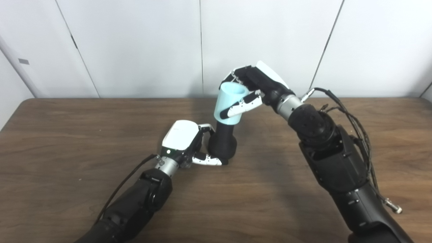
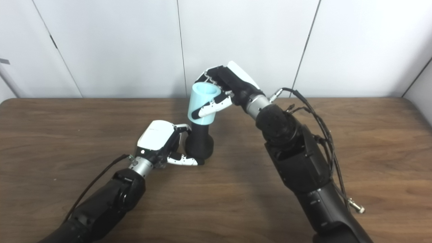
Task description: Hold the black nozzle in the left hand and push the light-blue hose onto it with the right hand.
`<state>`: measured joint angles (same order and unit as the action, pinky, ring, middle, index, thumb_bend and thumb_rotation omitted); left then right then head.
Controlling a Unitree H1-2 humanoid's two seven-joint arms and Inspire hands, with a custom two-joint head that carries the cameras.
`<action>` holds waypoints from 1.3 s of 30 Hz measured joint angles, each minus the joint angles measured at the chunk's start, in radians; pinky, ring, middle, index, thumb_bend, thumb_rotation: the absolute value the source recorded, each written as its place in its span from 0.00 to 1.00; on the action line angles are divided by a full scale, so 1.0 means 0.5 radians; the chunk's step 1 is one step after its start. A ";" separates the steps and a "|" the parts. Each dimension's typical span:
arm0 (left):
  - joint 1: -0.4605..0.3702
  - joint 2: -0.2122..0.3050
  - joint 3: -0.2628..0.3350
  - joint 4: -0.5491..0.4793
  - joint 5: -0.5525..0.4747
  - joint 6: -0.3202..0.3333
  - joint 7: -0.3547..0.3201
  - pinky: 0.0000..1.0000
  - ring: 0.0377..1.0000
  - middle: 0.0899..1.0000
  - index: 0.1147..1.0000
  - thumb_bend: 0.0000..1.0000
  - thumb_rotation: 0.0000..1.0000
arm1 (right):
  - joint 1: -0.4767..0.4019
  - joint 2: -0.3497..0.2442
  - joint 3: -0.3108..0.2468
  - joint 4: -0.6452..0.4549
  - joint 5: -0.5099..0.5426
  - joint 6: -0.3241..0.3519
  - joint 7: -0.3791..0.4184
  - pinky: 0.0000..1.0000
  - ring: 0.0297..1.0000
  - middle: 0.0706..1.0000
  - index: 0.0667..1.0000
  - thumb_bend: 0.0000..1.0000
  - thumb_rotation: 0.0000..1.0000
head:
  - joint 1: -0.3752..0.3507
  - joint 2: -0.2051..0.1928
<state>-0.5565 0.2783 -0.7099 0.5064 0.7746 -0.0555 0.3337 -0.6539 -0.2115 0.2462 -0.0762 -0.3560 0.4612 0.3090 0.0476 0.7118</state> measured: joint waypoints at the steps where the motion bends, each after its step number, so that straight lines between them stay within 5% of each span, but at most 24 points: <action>1: 0.000 0.000 0.000 0.000 0.000 0.000 0.000 0.25 0.33 0.38 0.48 0.49 0.00 | 0.002 0.003 0.000 0.000 0.000 0.000 0.000 0.32 0.38 0.43 0.50 0.51 0.00 | 0.000 0.000; 20: 0.002 0.000 -0.001 0.000 -0.003 -0.001 0.000 0.27 0.33 0.40 0.49 0.49 0.00 | 0.031 -0.002 0.091 -0.036 -0.057 -0.059 -0.023 0.36 0.40 0.44 0.48 0.52 0.00 | 0.006 0.015; 39: 0.005 0.003 0.000 -0.016 -0.034 -0.001 -0.013 0.25 0.32 0.40 0.49 0.49 0.00 | 0.013 -0.233 0.349 -0.008 -0.352 -0.576 -0.026 0.34 0.37 0.45 0.49 0.51 0.00 | 0.009 0.031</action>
<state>-0.5538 0.2797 -0.7101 0.4986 0.7576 -0.0559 0.3272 -0.6473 -0.3281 0.4205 -0.0801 -0.5322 0.1729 0.2960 0.0522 0.7271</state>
